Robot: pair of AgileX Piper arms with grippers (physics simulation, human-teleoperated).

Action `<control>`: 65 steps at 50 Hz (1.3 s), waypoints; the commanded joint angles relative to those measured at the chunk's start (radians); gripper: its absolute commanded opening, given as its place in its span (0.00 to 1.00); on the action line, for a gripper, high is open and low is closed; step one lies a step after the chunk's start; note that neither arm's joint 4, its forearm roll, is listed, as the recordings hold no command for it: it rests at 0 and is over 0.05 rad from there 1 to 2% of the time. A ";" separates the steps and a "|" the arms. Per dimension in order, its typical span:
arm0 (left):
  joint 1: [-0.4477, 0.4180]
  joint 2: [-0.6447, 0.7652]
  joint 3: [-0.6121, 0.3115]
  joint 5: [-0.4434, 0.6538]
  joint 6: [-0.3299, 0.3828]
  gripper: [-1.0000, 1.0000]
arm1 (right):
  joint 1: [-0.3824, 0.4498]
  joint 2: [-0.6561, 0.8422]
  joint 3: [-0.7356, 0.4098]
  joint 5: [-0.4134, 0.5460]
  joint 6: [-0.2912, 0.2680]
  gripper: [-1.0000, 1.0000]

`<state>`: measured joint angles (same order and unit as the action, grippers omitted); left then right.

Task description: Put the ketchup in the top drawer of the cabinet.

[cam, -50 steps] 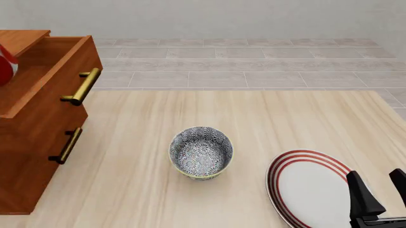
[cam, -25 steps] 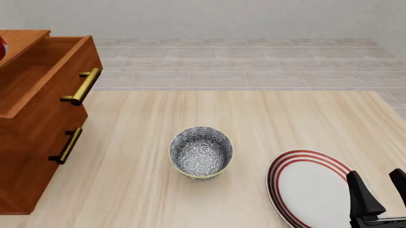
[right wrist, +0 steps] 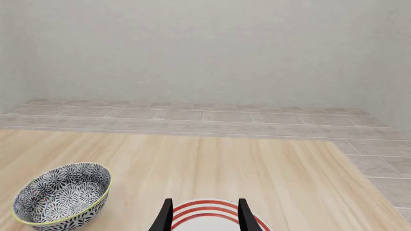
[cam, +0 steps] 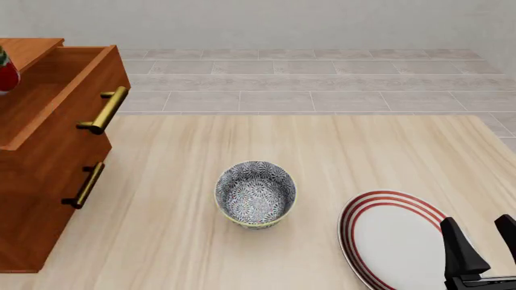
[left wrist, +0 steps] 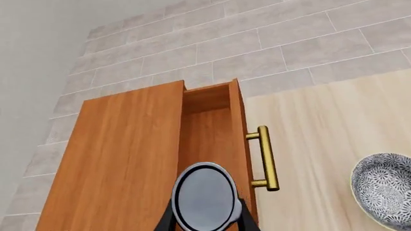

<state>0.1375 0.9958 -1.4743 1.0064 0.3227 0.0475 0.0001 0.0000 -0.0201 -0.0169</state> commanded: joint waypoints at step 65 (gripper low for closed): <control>0.056 0.166 0.105 -0.151 0.001 0.00 | 0.000 0.000 0.000 0.000 0.000 1.00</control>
<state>0.1879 1.1460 -1.3574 0.8586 0.2996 0.0475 0.0001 0.0000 -0.0201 -0.0169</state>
